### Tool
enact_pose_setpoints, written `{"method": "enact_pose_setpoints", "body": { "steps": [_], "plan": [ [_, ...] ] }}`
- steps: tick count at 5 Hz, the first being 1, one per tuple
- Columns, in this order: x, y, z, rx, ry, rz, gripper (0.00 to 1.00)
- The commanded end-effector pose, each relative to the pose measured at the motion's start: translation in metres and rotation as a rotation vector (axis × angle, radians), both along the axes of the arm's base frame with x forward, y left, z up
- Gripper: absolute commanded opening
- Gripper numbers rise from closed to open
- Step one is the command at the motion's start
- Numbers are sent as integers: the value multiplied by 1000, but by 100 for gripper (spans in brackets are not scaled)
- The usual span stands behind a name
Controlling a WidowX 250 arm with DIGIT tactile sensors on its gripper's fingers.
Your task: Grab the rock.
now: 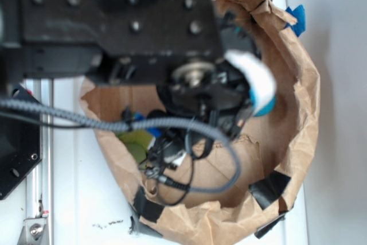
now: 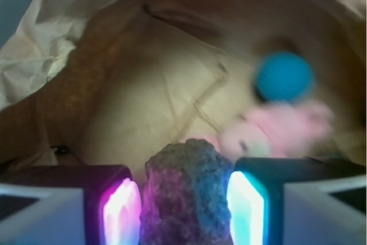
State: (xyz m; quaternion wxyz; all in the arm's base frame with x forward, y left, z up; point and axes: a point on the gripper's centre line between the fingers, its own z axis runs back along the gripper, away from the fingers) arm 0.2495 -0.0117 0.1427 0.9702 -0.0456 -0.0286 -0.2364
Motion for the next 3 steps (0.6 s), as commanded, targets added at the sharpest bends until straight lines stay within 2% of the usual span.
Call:
{"method": "enact_pose_setpoints", "body": {
  "steps": [1,2,3],
  "plan": [
    [-9,-6,76,128,-89,278,0],
    [-17,-1,87,204,-147,400,0],
    [-19,0,88,188,-141,406,0]
  ]
}}
